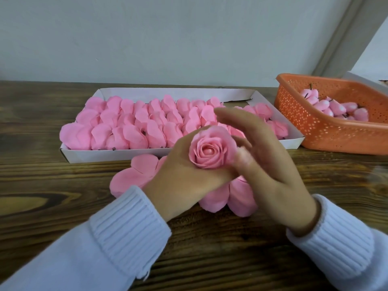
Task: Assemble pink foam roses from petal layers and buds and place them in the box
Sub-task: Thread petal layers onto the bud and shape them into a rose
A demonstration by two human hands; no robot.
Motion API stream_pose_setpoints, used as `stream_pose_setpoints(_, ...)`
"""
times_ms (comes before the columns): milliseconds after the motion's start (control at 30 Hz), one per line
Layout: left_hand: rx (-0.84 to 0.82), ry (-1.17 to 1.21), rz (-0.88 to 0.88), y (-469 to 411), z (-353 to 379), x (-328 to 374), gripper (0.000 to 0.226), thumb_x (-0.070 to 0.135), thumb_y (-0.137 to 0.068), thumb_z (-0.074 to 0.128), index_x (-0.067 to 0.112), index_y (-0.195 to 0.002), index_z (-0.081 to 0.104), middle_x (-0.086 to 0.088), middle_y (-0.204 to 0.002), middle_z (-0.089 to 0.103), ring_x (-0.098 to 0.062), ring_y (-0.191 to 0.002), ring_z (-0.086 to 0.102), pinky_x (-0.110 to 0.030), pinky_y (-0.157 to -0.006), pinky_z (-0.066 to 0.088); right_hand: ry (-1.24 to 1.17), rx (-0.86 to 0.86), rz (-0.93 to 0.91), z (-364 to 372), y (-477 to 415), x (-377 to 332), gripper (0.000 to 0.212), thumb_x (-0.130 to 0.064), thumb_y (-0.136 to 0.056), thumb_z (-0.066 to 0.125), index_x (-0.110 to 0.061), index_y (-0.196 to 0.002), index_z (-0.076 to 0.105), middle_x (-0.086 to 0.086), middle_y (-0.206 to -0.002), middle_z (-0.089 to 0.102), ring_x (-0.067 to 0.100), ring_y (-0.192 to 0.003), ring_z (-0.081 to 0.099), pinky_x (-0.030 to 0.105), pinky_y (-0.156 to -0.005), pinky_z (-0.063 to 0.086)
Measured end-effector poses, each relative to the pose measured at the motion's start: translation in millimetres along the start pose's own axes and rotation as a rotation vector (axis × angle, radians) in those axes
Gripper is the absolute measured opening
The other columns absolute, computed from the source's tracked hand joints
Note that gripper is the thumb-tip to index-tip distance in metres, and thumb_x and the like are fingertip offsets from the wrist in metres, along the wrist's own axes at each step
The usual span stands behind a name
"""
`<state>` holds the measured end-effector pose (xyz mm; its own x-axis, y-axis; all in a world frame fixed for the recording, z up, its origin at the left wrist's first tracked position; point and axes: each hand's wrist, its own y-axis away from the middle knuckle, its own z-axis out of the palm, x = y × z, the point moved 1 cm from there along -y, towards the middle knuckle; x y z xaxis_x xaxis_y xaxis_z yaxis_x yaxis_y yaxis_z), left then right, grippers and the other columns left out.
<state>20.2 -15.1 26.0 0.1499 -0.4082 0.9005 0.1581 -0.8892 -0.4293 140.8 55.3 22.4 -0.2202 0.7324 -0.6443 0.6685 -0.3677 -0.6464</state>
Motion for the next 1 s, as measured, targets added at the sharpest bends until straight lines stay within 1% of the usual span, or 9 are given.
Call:
stream_pose_setpoints(100,0.034,0.088,0.006,3,-2,-3,0.013,0.019,-0.071,0.072,0.014,-0.081,0.066,0.009,-0.067,0.066,-0.002,-0.062,0.064,-0.012,-0.055,0.047,-0.278,0.136,0.22,1,0,7,0.032,-0.018,-0.095,0.039,-0.019,-0.126,0.05,0.004,-0.125,0.058,0.016,-0.118,0.055,0.032,-0.097,0.046)
stream_pose_setpoints(200,0.055,0.194,0.011,4,-1,-1,0.011,0.017,-0.073,0.069,0.01,-0.077,0.063,0.007,-0.063,0.064,0.006,-0.046,0.057,-0.004,-0.042,0.041,-0.387,0.204,0.456,-1,-1,14,0.028,0.006,-0.093,0.039,-0.009,-0.106,0.059,0.006,-0.1,0.065,0.019,-0.094,0.064,0.028,-0.08,0.053)
stream_pose_setpoints(300,0.078,0.226,0.018,2,-2,-5,0.011,0.015,-0.077,0.077,0.015,-0.079,0.066,0.008,-0.075,0.069,-0.001,-0.07,0.068,-0.013,-0.06,0.052,-0.546,0.146,0.596,-1,-2,14,0.03,0.008,-0.094,0.038,-0.008,-0.088,0.062,0.003,-0.076,0.065,0.014,-0.071,0.063,0.026,-0.061,0.049)
stream_pose_setpoints(367,0.072,0.255,-0.021,1,-4,-9,0.006,0.024,-0.075,0.073,0.019,-0.077,0.069,0.002,-0.075,0.069,-0.015,-0.072,0.068,-0.027,-0.065,0.057,-0.617,0.048,0.644,2,-3,12,0.027,-0.001,-0.095,0.042,-0.009,-0.08,0.063,0.004,-0.067,0.065,0.014,-0.057,0.059,0.025,-0.053,0.04)
stream_pose_setpoints(467,0.115,0.271,-0.08,1,-1,-11,0.029,0.033,-0.072,0.071,0.006,-0.069,0.062,-0.024,-0.058,0.052,-0.026,-0.047,0.056,-0.032,-0.049,0.053,-0.622,-0.053,0.636,8,0,10,0.02,-0.012,-0.089,0.047,-0.007,-0.074,0.058,0.011,-0.062,0.06,0.015,-0.045,0.049,0.022,-0.044,0.029)
stream_pose_setpoints(533,0.146,0.268,-0.082,0,-2,-11,0.031,0.036,-0.069,0.073,0.007,-0.064,0.062,-0.032,-0.062,0.051,-0.03,-0.049,0.057,-0.031,-0.047,0.053,-0.643,-0.088,0.623,10,0,9,0.021,-0.015,-0.088,0.045,-0.012,-0.074,0.06,0.011,-0.062,0.058,0.014,-0.043,0.047,0.016,-0.039,0.029)
stream_pose_setpoints(633,0.153,0.24,-0.07,0,-4,-9,0.032,0.039,-0.069,0.073,0.009,-0.064,0.063,-0.033,-0.065,0.057,-0.046,-0.056,0.059,-0.043,-0.051,0.055,-0.671,-0.14,0.6,11,1,7,0.027,-0.015,-0.09,0.044,-0.02,-0.075,0.066,0.009,-0.065,0.059,0.013,-0.044,0.046,0.015,-0.039,0.03)
stream_pose_setpoints(800,0.136,0.307,-0.075,-1,-2,-7,0.012,0.037,-0.07,0.071,0.026,-0.065,0.067,0.004,-0.058,0.061,-0.018,-0.054,0.06,-0.026,-0.048,0.051,-0.47,-0.114,0.485,13,2,7,0.015,-0.012,-0.092,0.048,-0.006,-0.079,0.054,-0.004,-0.058,0.055,0.005,-0.042,0.039,0.014,-0.045,0.033)
stream_pose_setpoints(1000,0.197,0.433,-0.086,-5,-7,1,0.021,0.029,-0.073,0.074,0.017,-0.063,0.06,-0.001,-0.065,0.059,-0.017,-0.068,0.059,-0.028,-0.06,0.053,-0.5,-0.074,0.46,12,1,6,0.016,-0.007,-0.093,0.047,-0.01,-0.078,0.051,-0.002,-0.059,0.054,0.005,-0.043,0.036,0.011,-0.046,0.033)
